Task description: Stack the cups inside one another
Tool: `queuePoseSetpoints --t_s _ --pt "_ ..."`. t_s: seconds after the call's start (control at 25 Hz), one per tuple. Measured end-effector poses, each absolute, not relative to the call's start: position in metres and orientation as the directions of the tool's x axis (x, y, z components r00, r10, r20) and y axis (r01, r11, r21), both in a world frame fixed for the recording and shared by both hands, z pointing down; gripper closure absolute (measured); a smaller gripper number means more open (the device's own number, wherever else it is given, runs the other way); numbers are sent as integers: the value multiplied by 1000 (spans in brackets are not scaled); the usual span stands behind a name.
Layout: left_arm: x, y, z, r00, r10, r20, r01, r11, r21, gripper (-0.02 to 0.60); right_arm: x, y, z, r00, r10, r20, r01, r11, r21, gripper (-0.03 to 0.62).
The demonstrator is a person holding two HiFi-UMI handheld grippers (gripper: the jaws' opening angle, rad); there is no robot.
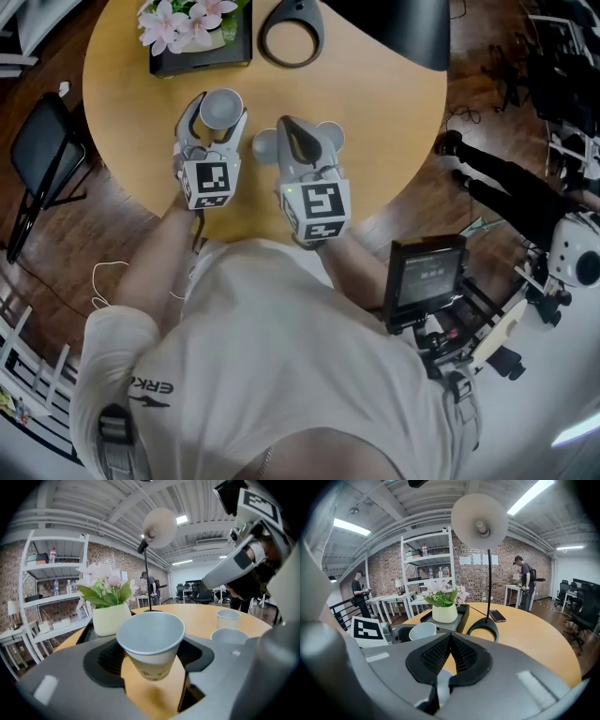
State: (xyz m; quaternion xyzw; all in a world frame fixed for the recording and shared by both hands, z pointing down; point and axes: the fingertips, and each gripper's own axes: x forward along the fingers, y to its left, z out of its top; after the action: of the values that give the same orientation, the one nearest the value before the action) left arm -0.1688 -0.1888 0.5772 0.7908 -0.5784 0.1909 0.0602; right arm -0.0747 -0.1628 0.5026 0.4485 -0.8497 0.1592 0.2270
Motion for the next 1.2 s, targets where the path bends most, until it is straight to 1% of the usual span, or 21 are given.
queuePoseSetpoints --t_s 0.32,0.56,0.88,1.2 --pt "-157 -180 509 259 -928 269 -934 -311 -174 247 -51 -148 462 -489 -753 441 -853 518 -60 580" --pt "-138 -169 458 285 -940 188 -924 -322 -209 247 -24 -144 422 -459 -819 345 -880 473 -49 580" --pt "-96 -153 413 382 -915 129 -887 -402 -228 247 22 -137 382 -381 -890 252 -923 384 -39 580" --pt "-53 -146 392 475 -875 99 -843 -484 -234 249 59 -123 374 -305 -926 222 -952 303 -42 580"
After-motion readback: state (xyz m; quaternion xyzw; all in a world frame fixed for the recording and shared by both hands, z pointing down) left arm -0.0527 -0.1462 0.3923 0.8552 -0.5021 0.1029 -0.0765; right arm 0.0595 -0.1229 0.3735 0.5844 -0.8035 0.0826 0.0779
